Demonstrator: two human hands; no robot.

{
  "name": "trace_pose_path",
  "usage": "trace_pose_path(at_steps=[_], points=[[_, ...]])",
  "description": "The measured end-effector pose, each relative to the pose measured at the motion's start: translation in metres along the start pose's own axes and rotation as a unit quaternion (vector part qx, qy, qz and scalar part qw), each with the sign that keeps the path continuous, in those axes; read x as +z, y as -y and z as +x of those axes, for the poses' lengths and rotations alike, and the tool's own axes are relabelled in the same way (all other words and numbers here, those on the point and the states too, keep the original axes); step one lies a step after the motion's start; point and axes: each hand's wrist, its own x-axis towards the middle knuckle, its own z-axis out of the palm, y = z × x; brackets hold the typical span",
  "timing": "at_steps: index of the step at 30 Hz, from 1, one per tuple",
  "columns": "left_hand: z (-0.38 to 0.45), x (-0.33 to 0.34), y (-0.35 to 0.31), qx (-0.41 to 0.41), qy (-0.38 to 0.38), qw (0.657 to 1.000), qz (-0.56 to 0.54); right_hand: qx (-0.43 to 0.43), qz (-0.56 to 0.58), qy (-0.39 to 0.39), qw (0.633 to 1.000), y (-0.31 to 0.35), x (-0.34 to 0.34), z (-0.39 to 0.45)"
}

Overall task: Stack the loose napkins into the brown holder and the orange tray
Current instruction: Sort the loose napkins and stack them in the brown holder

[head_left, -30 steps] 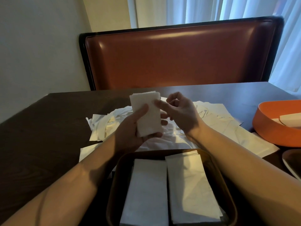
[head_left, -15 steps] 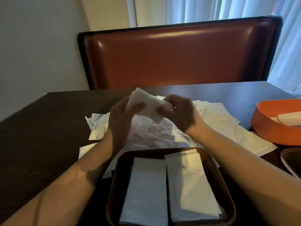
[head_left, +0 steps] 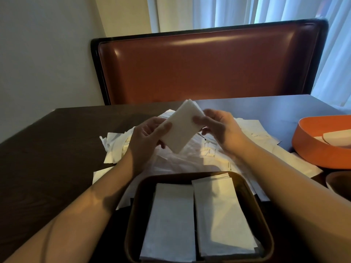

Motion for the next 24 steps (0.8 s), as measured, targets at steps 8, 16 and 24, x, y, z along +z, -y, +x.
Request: trace_pose_path(at_steps=[8, 16, 24], points=[[-0.008, 0.002, -0.019, -0.265, 0.217, 0.92, -0.19, -0.028, 0.033, 0.044, 0.998, 0.005, 0.006, 0.002], [-0.012, 0.008, -0.021, -0.304, 0.148, 0.913, -0.23, -0.009, -0.023, -0.025, 0.999, 0.001, 0.01, 0.007], [0.002, -0.001, -0.014, -0.281, -0.014, 0.895, -0.347, 0.103, -0.368, 0.007, 0.924, -0.023, -0.001, 0.004]])
